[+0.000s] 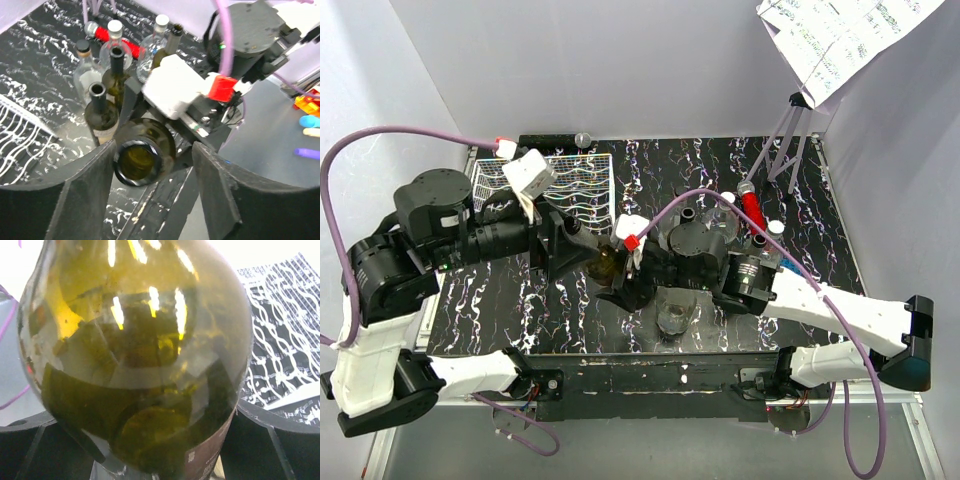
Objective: Put the wine bottle on the wine rack
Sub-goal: Pick up the wine bottle from the center of the board.
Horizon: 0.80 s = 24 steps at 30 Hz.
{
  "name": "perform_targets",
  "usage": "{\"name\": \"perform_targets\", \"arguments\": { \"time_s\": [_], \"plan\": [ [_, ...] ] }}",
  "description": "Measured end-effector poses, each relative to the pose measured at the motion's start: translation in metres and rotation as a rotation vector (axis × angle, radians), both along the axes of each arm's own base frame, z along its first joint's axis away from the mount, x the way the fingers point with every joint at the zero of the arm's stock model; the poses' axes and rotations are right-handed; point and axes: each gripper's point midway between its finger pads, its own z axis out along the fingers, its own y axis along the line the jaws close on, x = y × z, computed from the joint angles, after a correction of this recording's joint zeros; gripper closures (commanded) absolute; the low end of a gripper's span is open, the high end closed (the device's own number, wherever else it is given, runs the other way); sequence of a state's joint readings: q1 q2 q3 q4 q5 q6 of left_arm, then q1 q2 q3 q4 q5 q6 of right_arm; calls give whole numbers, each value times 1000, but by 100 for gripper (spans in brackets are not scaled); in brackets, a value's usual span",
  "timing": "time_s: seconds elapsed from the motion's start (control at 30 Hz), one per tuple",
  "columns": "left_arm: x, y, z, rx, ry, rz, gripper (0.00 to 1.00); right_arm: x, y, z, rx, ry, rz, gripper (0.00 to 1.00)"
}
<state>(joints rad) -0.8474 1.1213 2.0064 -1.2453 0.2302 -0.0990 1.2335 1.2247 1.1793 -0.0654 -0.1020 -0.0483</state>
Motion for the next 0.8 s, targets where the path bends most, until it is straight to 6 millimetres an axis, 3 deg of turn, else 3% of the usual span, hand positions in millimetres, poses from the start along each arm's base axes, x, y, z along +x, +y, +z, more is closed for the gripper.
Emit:
{"name": "perform_targets", "arguments": {
  "time_s": [0.07,0.2,0.4,0.8],
  "plan": [
    [-4,-1,6,-28,-15,-18,15,3,-7,-8,-36,7,-23,99],
    [-12,4,15,-73,-51,-34,2,4,-22,-21,-110,22,-45,99],
    [-15,10,26,-114,-105,-29,2,-1,-44,-21,-150,31,-59,99],
    [-13,10,62,-190,-231,-39,2,-13,-68,9,-193,77,-57,99]
  ]
}}
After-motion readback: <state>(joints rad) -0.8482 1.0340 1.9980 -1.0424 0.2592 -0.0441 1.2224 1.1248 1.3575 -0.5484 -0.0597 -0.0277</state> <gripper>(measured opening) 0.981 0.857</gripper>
